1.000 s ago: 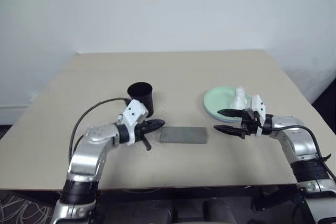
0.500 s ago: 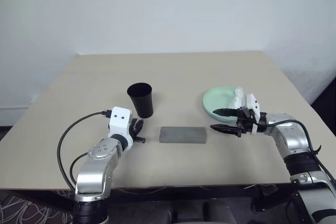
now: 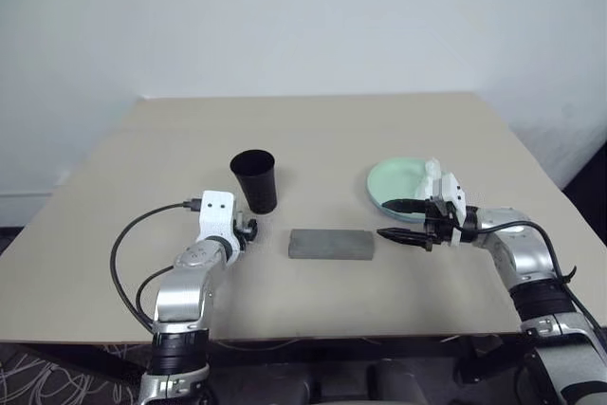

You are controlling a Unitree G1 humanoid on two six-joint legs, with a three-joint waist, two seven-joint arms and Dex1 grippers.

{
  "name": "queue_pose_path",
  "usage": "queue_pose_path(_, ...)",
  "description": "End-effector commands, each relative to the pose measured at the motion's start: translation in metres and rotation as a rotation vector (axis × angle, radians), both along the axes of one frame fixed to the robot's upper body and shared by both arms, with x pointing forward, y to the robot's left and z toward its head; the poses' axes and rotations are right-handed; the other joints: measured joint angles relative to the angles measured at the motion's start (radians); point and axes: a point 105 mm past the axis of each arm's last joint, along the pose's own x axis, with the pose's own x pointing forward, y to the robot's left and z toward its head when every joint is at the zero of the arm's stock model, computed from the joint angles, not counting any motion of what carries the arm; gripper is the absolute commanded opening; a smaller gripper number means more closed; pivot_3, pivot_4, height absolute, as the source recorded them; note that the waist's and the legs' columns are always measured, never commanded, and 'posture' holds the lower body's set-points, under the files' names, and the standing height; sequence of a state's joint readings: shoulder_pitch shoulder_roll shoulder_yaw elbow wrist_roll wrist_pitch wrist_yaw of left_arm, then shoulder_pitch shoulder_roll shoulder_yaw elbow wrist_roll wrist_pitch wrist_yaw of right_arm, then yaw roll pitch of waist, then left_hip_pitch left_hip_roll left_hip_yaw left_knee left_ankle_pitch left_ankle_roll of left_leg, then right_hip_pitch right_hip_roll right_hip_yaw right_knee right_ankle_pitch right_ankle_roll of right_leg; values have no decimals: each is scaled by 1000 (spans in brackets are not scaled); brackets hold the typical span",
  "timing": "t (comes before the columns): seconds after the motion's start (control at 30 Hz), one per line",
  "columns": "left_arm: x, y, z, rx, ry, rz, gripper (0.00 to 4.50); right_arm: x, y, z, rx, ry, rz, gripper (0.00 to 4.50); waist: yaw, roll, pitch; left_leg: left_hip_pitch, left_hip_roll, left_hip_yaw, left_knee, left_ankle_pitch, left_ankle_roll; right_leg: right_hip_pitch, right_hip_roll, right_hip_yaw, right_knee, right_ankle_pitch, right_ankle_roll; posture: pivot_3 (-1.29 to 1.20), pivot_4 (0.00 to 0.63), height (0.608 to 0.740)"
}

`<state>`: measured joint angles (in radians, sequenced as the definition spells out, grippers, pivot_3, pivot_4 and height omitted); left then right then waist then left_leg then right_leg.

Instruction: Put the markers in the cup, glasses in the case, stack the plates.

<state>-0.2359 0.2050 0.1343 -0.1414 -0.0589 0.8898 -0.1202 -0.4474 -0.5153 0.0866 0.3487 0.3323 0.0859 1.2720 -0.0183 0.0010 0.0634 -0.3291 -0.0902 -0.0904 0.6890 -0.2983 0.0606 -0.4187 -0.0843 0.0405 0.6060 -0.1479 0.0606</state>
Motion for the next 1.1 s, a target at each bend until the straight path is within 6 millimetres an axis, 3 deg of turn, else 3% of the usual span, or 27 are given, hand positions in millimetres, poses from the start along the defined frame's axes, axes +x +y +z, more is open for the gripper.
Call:
queue_pose_path(0.03,8,-4,9,-11,-19,-4,3656,2,-5,18,9,-72,-22,3326,0,0,0,0,0,0,0,0,0,0,0,0,0,0,0,0,0,740)
queue_pose_path(0.2,9,-7,4,-44,11,1,3656,0,-8,17,6,-74,-40,3326,-1,0,0,1,0,0,-2,0,0,0,0,0,0,0,0,0,0,740)
queue_pose_path(0.27,8,-6,4,-56,18,11,3286,-1,-9,16,6,-74,-43,3326,-1,0,0,1,0,0,-2,0,0,0,0,0,0,0,0,0,0,740)
queue_pose_path(0.37,7,-5,4,-66,23,22,2443,-1,-9,17,6,-74,-45,3326,-1,0,0,1,0,0,-3,0,0,0,0,0,-1,0,0,0,0,740)
queue_pose_path(0.6,6,-4,2,-72,35,35,15,1,-7,23,24,-80,-31,3326,0,0,0,1,0,0,-4,0,0,0,0,0,-1,0,0,0,0,740)
queue_pose_path(0.9,1,1,12,-30,10,31,15,2,-7,24,20,-82,-26,3326,-1,0,0,1,0,0,-5,0,0,0,-1,0,-2,0,0,0,0,740)
queue_pose_path(1.1,6,19,41,70,-187,110,15,3,-8,22,13,-79,-25,3326,-1,-1,1,0,1,0,-6,0,-1,-1,0,0,-3,0,0,0,0,740)
